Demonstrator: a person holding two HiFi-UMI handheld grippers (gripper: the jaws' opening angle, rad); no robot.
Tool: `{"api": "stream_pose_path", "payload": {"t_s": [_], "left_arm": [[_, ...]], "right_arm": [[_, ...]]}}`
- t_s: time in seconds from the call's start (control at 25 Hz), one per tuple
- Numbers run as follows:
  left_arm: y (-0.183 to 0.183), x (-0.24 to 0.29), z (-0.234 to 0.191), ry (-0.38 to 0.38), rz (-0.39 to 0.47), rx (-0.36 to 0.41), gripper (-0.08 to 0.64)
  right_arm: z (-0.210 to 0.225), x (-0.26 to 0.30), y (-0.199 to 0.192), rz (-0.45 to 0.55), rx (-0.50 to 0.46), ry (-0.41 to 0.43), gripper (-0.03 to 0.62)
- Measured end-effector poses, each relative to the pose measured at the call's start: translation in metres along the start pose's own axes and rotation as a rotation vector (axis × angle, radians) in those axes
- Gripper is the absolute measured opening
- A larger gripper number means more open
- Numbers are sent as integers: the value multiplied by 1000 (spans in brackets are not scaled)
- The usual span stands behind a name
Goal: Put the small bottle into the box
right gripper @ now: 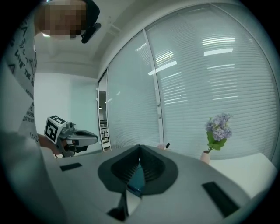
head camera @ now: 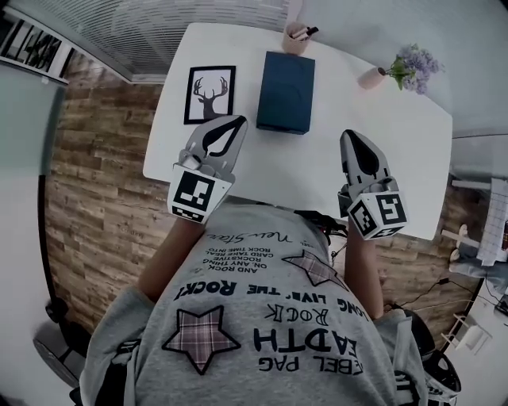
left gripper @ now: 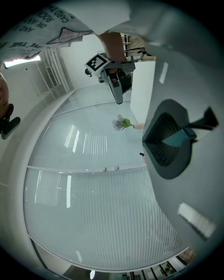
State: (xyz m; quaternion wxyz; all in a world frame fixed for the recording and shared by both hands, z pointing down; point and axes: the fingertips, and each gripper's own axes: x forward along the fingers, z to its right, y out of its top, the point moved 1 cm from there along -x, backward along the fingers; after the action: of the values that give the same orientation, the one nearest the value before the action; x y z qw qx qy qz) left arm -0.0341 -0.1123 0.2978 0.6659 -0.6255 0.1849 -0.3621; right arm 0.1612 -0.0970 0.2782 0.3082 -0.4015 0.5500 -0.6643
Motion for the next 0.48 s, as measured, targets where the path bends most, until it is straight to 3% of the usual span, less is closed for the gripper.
{"api": "stream_pose_path", "payload": {"t_s": [0.48], "left_arm": [[21,-21,-4,18,80,-36,11]], "right_arm": [[-12,-15,34,96,-26,-52,14]]}}
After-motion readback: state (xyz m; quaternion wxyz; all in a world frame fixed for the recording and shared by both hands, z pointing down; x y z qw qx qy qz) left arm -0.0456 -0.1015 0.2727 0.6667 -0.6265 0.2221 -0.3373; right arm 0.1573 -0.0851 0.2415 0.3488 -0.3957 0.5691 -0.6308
